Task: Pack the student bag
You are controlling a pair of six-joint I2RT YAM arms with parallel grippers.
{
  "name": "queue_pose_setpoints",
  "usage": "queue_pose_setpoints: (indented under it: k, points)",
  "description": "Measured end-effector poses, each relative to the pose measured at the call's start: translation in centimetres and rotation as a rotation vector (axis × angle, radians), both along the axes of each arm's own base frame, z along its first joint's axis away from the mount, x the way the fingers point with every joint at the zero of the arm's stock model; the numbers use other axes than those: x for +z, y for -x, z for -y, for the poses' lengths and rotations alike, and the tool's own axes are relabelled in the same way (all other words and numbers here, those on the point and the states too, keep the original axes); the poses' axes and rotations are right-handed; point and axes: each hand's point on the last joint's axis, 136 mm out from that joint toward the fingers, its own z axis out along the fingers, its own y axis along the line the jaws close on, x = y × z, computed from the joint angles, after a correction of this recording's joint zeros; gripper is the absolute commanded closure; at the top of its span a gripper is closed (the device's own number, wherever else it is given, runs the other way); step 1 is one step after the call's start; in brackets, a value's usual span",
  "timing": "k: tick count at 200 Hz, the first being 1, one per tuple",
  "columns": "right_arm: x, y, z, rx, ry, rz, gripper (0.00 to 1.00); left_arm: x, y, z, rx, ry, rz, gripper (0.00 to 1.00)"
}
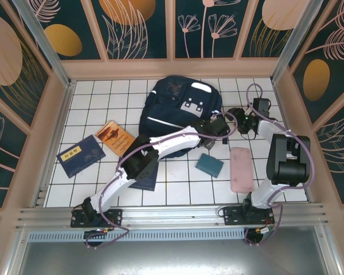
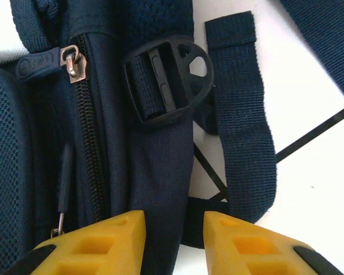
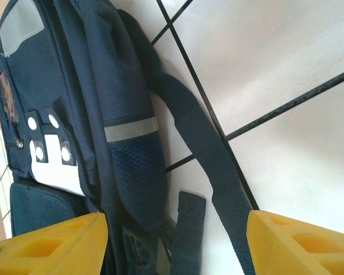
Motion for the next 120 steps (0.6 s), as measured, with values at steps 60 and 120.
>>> queue_pose_setpoints:
  k: [60,120]
  points:
    - [-0.3,0.3,0.0,-0.010,-0.010,-0.015,0.34,0.5,-1.0,-1.4,0.061,-0.055,0.074,0.71]
    - [-0.3,0.3,-0.5,-0.004,-0.013,-0.017,0.34,0.5,-1.8,-2.4,0.084,-0.117,0.133,0.71]
